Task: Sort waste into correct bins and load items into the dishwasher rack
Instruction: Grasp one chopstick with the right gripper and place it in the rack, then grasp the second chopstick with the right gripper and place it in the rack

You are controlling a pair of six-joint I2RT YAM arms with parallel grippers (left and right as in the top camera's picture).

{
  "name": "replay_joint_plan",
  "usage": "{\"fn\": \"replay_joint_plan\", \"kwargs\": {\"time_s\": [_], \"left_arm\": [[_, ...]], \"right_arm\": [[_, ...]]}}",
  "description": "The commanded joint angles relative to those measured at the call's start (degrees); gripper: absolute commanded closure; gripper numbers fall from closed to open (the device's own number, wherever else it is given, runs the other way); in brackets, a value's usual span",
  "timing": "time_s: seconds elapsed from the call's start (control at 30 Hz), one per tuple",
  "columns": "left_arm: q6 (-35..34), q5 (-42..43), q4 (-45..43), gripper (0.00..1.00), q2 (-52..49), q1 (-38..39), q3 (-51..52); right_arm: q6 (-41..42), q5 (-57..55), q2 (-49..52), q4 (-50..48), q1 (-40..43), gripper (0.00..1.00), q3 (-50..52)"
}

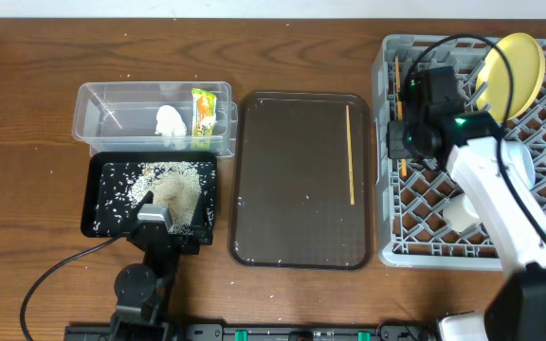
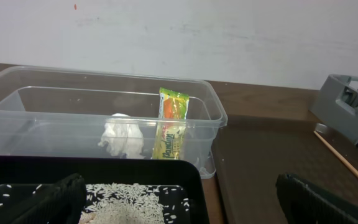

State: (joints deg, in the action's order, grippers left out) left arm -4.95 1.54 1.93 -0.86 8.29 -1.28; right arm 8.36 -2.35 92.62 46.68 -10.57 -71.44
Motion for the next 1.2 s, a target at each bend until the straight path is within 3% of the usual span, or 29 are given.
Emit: {"fn": "replay_joint_plan", "kwargs": {"time_s": [0.0, 0.2, 0.37, 0.6, 0.87, 1.17], "left_arm": [[-0.70, -0.74, 2.12, 0.00, 0.15, -0.28, 1.01], [-0.70, -0.74, 2.12, 0.00, 0.15, -0.28, 1.01], [-0.70, -0.72, 2.12, 0.00, 0.15, -0.28, 1.01], [-0.70, -0.74, 2.12, 0.00, 0.15, -0.28, 1.01], [-0.70, -0.74, 2.12, 0.00, 0.15, -0.28, 1.01], [-0.70, -0.74, 2.12, 0.00, 0.15, -0.28, 1.01]], "right_arm": [[-0.83, -0.52, 0.85, 0.50, -0.42, 0.67, 0.39], [0.35, 7.82, -3.32, -1.92, -5.55, 0.54, 0.15], [1.95, 2.58, -3.08, -2.25, -14.86, 0.50, 0.31], [11.41, -22.95, 6.05, -5.79, -22.45, 0.53, 0.31], [11.34, -15.41, 16.79, -11.78, -19.87, 0.60, 0.31], [13.92, -11.06, 23.21, -9.05, -17.84, 0.67, 0.31]]}}
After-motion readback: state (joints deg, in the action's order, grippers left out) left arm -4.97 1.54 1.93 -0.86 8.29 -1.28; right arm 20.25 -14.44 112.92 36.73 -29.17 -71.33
